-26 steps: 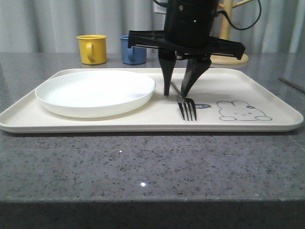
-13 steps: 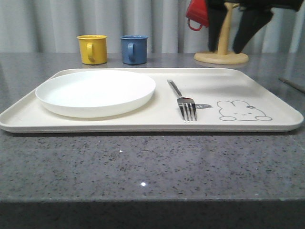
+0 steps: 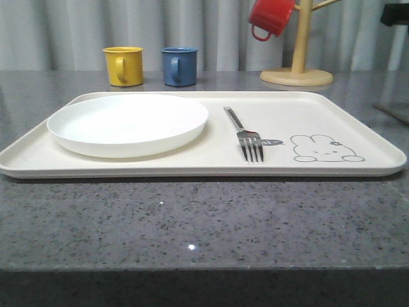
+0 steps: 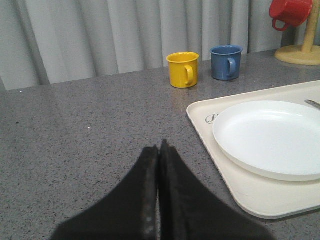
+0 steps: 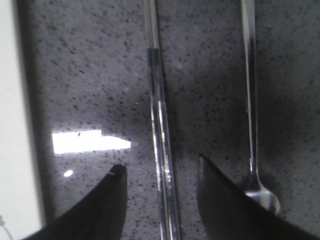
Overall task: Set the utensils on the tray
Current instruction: 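Open the right gripper, lift away, and move to the chopsticks, then grasp the steel chopsticks with the right gripper and lay them beside the fork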
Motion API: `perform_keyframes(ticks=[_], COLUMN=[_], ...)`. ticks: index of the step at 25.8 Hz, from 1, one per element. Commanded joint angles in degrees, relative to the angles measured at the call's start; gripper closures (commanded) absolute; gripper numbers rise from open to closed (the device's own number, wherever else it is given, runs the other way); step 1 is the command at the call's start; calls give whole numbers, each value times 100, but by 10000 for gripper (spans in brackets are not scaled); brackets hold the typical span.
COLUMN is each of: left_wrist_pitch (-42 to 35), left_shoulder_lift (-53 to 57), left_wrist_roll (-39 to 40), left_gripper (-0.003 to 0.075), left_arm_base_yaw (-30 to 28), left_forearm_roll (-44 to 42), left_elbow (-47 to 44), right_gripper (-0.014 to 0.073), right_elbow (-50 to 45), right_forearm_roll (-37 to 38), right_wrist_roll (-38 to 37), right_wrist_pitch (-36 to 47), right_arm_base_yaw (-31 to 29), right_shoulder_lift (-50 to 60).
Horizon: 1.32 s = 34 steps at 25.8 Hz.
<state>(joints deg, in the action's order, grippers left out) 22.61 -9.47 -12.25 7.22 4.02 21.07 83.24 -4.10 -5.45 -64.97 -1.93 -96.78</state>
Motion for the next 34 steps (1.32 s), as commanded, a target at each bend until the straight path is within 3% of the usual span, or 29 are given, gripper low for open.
perform_keyframes(ticks=[1,8,16,25,34], left_wrist_pitch=[-470,-470,-470,-470,-470], left_shoulder_lift=[-54,-54,-54,-54,-54], left_wrist_roll=[46,46,46,46,46], left_gripper=[738,738,738,738,738], left_arm_base_yaw=[-9,-9,-9,-9,-9], left_forearm_roll=[57,57,57,57,57], left_elbow=[164,164,164,164,164], right_gripper=[234,246,575,585,585], right_elbow=[-153,-253,-247,101,799], right_forearm_roll=[-116,-116,-116,-389,-406], right_wrist_roll=[301,314,314,81,-512], right_wrist_pitch=[309,362,263,52,-39], right_arm_base_yaw=[-42,-29,-29,195,1855], right_shoulder_lift=[186,-198,-189,410,62])
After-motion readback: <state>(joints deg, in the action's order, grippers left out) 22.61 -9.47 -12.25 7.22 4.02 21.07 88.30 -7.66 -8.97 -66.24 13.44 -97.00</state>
